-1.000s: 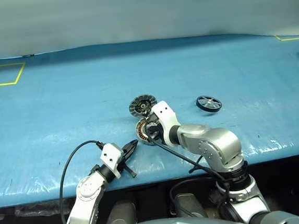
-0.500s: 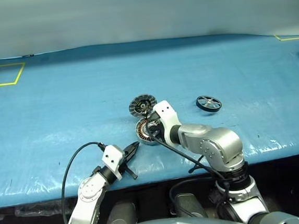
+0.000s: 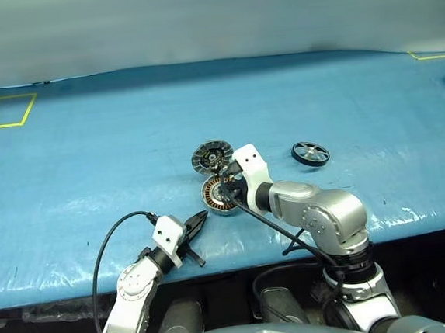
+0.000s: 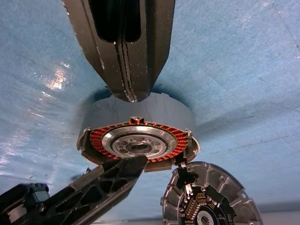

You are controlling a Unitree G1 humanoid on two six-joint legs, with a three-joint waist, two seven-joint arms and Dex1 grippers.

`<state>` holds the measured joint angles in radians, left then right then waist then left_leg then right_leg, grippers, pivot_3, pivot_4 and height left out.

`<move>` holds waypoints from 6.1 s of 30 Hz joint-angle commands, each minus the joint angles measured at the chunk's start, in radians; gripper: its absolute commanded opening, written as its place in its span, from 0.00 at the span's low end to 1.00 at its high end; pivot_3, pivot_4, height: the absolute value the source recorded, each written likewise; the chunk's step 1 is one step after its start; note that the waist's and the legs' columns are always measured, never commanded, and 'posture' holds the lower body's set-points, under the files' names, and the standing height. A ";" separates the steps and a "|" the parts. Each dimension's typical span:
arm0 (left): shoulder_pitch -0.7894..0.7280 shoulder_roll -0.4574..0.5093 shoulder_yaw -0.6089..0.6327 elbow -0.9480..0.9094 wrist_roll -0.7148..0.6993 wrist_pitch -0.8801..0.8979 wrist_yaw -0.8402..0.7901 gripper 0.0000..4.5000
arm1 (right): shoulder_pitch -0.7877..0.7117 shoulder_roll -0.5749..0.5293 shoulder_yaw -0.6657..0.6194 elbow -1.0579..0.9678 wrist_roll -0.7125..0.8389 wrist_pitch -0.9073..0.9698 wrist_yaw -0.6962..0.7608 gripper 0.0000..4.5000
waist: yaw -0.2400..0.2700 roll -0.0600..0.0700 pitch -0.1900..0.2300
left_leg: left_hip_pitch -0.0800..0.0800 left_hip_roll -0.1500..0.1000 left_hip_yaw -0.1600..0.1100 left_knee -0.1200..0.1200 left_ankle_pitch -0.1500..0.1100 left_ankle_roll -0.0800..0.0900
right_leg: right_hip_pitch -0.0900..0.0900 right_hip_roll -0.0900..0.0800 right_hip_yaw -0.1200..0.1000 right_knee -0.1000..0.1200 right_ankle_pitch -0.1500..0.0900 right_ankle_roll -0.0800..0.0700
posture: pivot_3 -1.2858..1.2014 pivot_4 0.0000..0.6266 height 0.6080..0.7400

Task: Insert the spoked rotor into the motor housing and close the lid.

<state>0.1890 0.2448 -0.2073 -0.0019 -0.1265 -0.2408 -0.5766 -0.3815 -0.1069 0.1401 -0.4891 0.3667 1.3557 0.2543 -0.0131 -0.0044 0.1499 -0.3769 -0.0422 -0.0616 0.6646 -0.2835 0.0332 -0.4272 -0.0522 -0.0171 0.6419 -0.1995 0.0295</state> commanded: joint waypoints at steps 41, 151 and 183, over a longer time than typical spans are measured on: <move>-0.024 -0.019 -0.013 -0.021 0.016 -0.003 0.023 0.00 | 0.009 -0.174 0.317 0.149 -0.134 -0.082 -0.015 0.01 | 0.001 0.001 -0.006 | 0.004 0.000 0.000 0.001 0.000 0.000 | 0.005 0.000 0.000 0.000 -0.001 0.003 | 0.52 0.24 1.00; -0.030 -0.010 -0.016 -0.018 0.005 0.022 0.028 0.00 | 0.060 -0.186 -0.142 -0.172 -0.108 0.141 -0.016 0.58 | 0.002 0.008 -0.002 | 0.000 -0.002 0.006 0.002 -0.004 0.009 | 0.005 -0.002 0.003 -0.012 0.005 0.008 | 0.52 0.24 1.00; -0.038 -0.006 -0.003 -0.032 0.007 0.015 0.022 0.00 | -0.063 -0.328 0.172 0.341 -0.413 -0.338 -0.020 0.04 | 0.005 0.007 -0.003 | 0.000 -0.002 0.008 0.004 -0.004 0.009 | 0.006 -0.003 0.004 -0.013 0.006 0.009 | 0.52 0.24 1.00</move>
<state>0.1470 0.2392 -0.2140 0.0065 -0.1188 -0.2082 -0.5595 -0.4505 -0.4370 0.3256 -0.1172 -0.0346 1.0124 0.2338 -0.0083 0.0029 0.1472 -0.3770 -0.0444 -0.0541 0.6683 -0.2875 0.0427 -0.4213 -0.0555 -0.0135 0.6290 -0.1938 0.0388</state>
